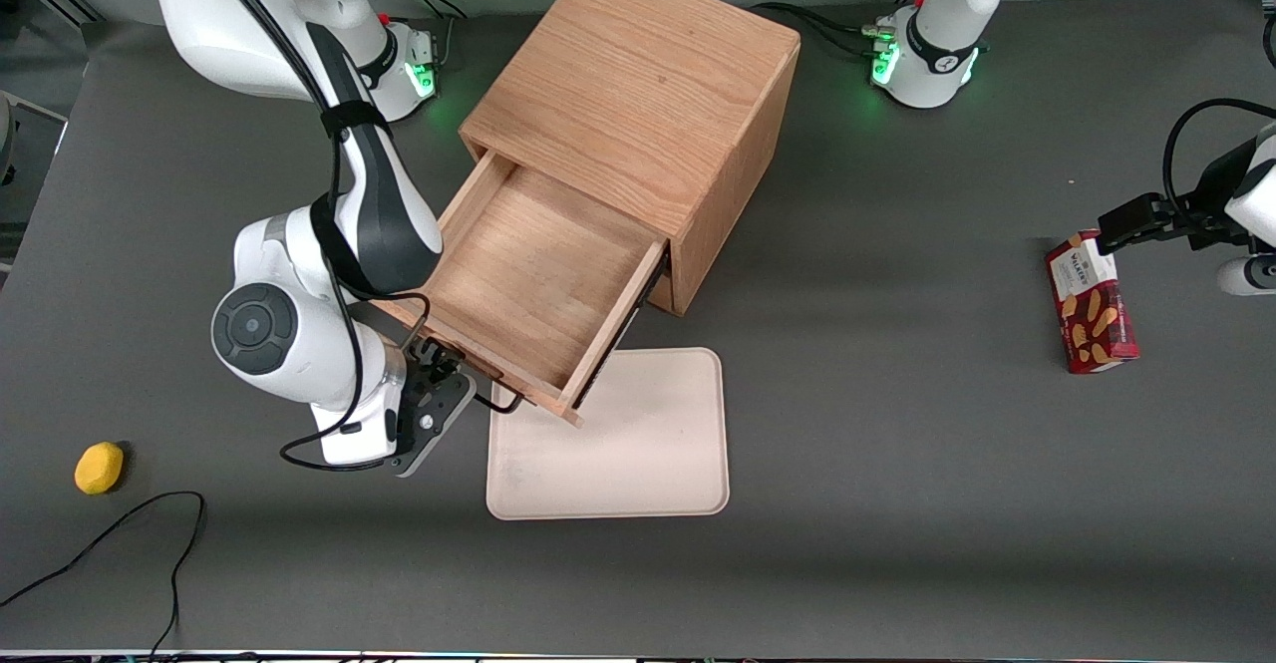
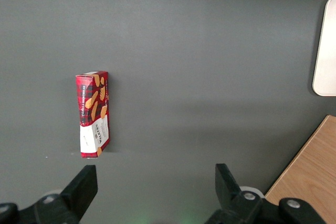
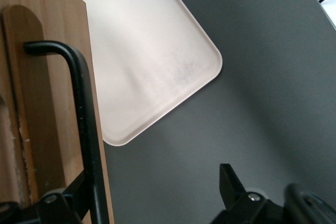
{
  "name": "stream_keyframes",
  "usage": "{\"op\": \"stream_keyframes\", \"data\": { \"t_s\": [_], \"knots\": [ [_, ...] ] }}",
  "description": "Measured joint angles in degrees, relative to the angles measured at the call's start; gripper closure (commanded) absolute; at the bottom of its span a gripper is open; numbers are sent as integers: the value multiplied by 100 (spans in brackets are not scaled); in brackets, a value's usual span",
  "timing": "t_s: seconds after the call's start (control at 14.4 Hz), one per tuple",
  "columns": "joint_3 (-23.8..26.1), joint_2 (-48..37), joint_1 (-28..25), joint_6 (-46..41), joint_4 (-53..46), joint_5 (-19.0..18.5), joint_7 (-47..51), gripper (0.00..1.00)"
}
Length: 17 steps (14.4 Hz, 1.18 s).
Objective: Open upper drawer
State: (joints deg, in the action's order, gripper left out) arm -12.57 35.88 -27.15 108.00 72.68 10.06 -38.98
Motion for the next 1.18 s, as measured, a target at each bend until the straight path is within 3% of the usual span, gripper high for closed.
{"op": "stream_keyframes", "data": {
  "t_s": [0.69, 1.18],
  "knots": [
    [0, 49, 37, -24, -97, 11, -24, 0],
    [-50, -6, 103, -610, -713, 11, 52, 0]
  ]
}}
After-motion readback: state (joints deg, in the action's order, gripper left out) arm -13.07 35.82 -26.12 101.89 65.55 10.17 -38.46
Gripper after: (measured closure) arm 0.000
